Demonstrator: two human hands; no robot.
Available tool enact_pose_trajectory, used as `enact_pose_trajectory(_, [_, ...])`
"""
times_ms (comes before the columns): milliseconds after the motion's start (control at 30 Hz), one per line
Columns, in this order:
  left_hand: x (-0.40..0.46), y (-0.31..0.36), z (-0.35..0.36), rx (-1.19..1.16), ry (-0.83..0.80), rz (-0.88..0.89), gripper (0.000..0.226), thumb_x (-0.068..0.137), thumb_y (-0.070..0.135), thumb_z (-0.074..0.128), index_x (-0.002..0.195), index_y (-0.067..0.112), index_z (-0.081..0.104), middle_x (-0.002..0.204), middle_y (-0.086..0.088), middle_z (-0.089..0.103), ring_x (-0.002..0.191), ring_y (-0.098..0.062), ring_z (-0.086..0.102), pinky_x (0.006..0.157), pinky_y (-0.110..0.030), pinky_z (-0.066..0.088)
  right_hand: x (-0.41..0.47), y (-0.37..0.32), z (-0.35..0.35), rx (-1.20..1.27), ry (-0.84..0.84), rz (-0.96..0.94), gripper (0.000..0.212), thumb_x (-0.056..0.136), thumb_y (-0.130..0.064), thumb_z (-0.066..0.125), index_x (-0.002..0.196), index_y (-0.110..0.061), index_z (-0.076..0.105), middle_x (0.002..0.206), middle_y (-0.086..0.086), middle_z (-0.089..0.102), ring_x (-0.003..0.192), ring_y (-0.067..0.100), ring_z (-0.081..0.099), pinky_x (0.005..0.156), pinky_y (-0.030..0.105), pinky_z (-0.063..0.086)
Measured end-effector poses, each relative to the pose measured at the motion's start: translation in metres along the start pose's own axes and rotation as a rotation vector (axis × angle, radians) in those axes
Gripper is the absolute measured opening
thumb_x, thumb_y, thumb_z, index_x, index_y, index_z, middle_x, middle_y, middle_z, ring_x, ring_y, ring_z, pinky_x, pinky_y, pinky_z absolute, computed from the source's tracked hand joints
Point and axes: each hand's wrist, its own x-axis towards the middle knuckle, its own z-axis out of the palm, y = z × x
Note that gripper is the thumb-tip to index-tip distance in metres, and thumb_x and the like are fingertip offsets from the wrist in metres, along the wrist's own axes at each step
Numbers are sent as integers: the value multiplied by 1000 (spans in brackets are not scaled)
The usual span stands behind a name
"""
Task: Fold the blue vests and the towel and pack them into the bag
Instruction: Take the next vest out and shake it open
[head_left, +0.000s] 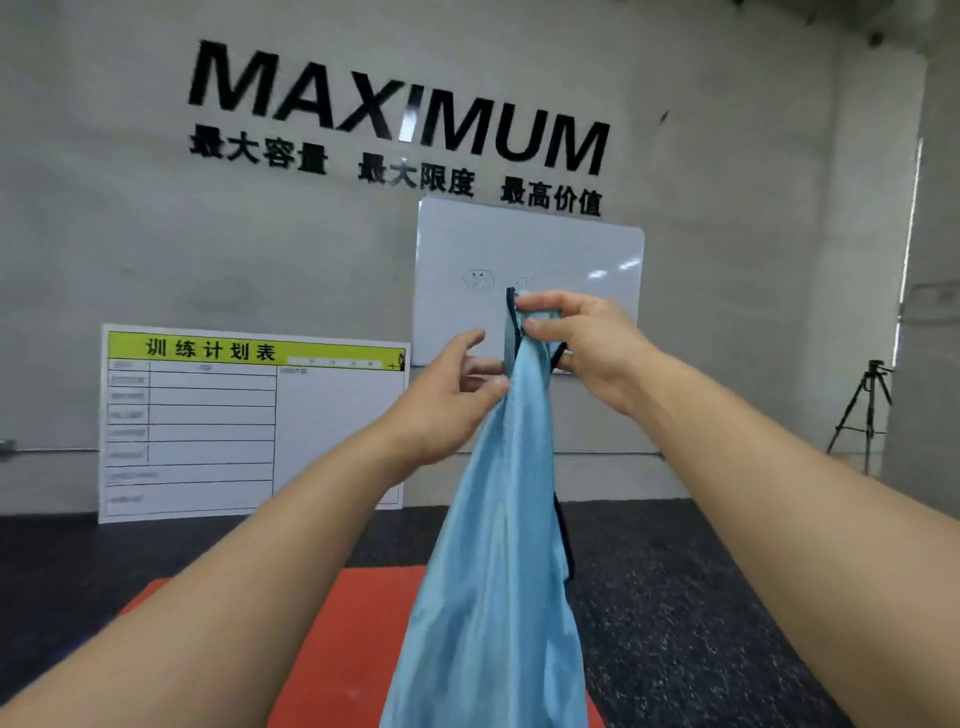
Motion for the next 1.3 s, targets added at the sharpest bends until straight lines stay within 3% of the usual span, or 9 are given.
enact_pose_trajectory(133, [-2, 5, -29, 86, 29, 7, 64, 96, 19, 68, 151, 28, 36, 100, 5, 71, 92, -3, 68, 70, -4, 47, 6, -2, 35, -5, -95, -3, 25, 89, 7, 70, 100, -15, 70, 94, 3, 74, 84, 21, 71, 82, 37, 58])
enact_pose_trajectory(300, [-9, 6, -56, 109, 65, -5, 39, 94, 17, 71, 130, 23, 58, 98, -2, 77, 91, -15, 74, 85, -28, 59, 8, -6, 54, -35, -249, -23, 48, 86, 15, 68, 125, -12, 63, 98, 3, 75, 87, 17, 71, 71, 25, 57])
enact_pose_trajectory(467, [-14, 7, -84, 46, 57, -68, 22, 94, 16, 72, 114, 15, 64, 89, -3, 78, 78, -13, 70, 68, -18, 53, 14, -3, 51, -98, -346, -54, 53, 87, 19, 62, 130, -11, 63, 104, 11, 72, 93, 17, 70, 87, 30, 57])
enact_pose_trajectory(600, [-14, 1, -105, 345, 129, -44, 11, 90, 14, 72, 98, 21, 69, 72, 2, 68, 59, -9, 50, 55, -20, 39, 19, 0, 50, -141, -339, 3, 47, 90, 16, 58, 124, -15, 68, 117, 8, 74, 97, 15, 69, 84, 28, 53])
enact_pose_trajectory(767, [-13, 2, -128, 417, 205, 21, 7, 89, 20, 77, 92, 22, 71, 71, 9, 67, 56, -4, 50, 52, -13, 38, 11, 12, 55, -112, -351, 246, 14, 99, -21, 65, 108, -12, 71, 94, 1, 69, 73, 11, 56, 68, 26, 45])
enact_pose_trajectory(867, [-10, 5, -129, 459, 178, 66, 6, 90, 22, 76, 93, 24, 71, 67, 10, 62, 57, -6, 50, 55, -17, 40, 2, 22, 66, -152, -471, 425, 45, 99, -59, 51, 110, -17, 64, 89, 1, 63, 69, 12, 53, 70, 28, 45])
enact_pose_trajectory(967, [-6, 7, -125, 516, 120, 86, 9, 91, 18, 73, 97, 25, 70, 60, 15, 57, 54, -6, 47, 55, -20, 38, -6, 28, 78, -97, -694, 536, 72, 96, -76, 32, 115, -17, 70, 90, -2, 70, 74, 11, 63, 72, 26, 51])
enact_pose_trajectory(1100, [-7, 7, -119, 563, 43, 133, 12, 91, 19, 73, 101, 24, 68, 65, 8, 57, 56, -9, 47, 57, -25, 39, -9, 28, 90, 263, -698, 556, 55, 97, -63, 50, 97, -11, 67, 72, -3, 53, 64, 13, 54, 78, 33, 48])
enact_pose_trajectory(1300, [-14, -3, -121, 786, -2, 72, 37, 81, 6, 70, 108, 30, 62, 85, 7, 66, 77, -18, 64, 68, -32, 52, 3, 17, 75, 360, -411, 252, 12, 101, -24, 59, 91, -18, 58, 72, -6, 45, 59, 6, 40, 53, 16, 37])
